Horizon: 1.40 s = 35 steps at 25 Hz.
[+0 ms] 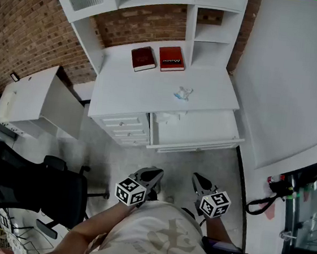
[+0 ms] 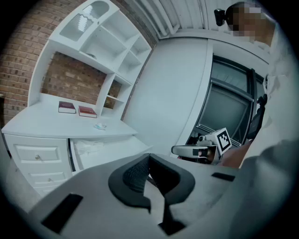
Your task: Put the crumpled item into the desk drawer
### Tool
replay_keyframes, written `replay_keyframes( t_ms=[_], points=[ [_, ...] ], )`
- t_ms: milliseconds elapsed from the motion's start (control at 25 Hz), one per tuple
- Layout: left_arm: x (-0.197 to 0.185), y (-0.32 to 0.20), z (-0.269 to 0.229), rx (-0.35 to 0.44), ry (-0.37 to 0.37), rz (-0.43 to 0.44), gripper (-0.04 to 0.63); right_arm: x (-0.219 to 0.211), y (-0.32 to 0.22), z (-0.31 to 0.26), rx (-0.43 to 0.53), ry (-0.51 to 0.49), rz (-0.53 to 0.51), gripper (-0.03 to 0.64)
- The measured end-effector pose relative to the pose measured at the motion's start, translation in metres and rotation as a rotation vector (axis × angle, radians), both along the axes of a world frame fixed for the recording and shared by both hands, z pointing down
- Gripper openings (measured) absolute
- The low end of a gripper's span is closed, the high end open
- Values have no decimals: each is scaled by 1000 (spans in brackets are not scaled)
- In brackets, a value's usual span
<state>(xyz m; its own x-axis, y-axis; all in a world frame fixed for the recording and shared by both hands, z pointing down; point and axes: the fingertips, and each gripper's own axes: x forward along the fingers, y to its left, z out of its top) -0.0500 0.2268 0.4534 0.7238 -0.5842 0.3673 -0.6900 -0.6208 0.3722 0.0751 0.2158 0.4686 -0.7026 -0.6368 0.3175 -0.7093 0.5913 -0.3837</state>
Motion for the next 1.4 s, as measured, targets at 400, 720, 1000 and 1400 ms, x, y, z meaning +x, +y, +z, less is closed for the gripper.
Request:
replay_keyframes(
  t_ms=[400, 720, 1000, 1400],
  points=[
    [-10, 13, 1, 7, -8, -4, 21, -7, 13, -3, 17, -5, 8, 21],
    [-8, 12, 1, 4, -17, 3, 21, -3, 13, -3, 15, -9, 39, 23],
    [-9, 11, 9, -7, -35, 24, 21, -3, 8, 8, -16, 1, 54, 23],
    [-17, -22, 19, -27, -28, 14, 21, -8, -20, 19, -46, 38, 55, 23]
  ],
)
